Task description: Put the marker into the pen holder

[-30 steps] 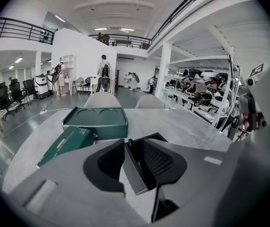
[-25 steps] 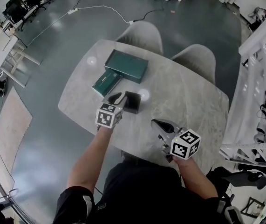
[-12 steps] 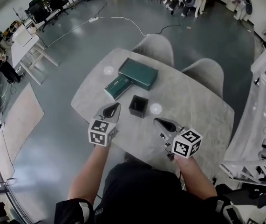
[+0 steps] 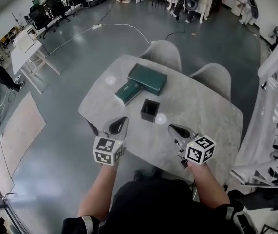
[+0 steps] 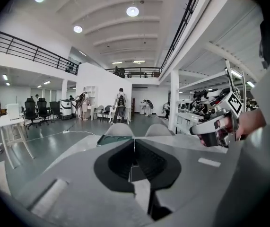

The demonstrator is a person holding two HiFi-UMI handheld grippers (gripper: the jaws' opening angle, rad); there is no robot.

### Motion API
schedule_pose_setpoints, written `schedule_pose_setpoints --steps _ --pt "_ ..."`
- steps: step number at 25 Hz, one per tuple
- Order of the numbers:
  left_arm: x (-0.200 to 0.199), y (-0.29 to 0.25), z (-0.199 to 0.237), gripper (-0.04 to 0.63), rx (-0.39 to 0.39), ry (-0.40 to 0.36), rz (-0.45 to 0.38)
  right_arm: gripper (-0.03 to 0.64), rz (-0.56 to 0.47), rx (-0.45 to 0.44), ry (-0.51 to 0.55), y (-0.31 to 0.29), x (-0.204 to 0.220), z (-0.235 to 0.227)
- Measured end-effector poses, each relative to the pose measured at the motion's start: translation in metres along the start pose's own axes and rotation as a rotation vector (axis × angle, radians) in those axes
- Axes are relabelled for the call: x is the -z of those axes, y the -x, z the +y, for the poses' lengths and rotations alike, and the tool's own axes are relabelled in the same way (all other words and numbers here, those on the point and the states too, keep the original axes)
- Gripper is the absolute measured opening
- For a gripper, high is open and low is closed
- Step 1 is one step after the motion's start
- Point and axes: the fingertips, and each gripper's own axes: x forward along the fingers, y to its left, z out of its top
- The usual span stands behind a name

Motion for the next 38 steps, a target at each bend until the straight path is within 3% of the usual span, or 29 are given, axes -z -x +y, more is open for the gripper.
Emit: schedule_pose_setpoints --steps 3,8,11,16,19,23,26,30,38 --pt "0.015 0.02 0.001 0.014 0.025 -0.029 0.007 0.002 -0.006 0.034 0.023 -0.004 0.003 0.024" --pt "0.021 0.047 0.003 0.014 0.08 0.034 -0.022 0.002 -0.019 0.05 0.112 -0.009 0.012 0.072" --pt "0.01 0.05 0.006 0.014 0.102 0.035 -0.047 0.002 -0.029 0.051 0.155 -0.006 0.005 0.085" --pt "-0.016 0.047 0.013 0.014 0.128 0.019 -0.053 0.002 -0.088 0.071 0.258 0.0 -0.041 0.089" --pt "-0.043 0.043 0.009 0.014 0.165 -0.041 -0.057 0.0 -0.174 0.058 0.274 0.004 -0.082 0.097" --pt "-0.081 0.044 0.01 0.014 0.121 -0.09 -0.096 0.0 -0.228 0.025 0.329 0.008 -0.116 0.108" --pt "-0.091 0.04 0.011 0.015 0.068 -0.073 -0.122 0.0 -0.233 0.013 0.37 0.013 -0.122 0.104" --pt "-0.088 0.037 -0.003 0.014 0.059 -0.048 -0.122 0.0 -0.248 0.012 0.415 0.032 -0.122 0.103" --pt "-0.072 0.029 -0.017 0.014 0.035 0.02 -0.128 0.0 -0.226 0.033 0.341 0.046 -0.099 0.068"
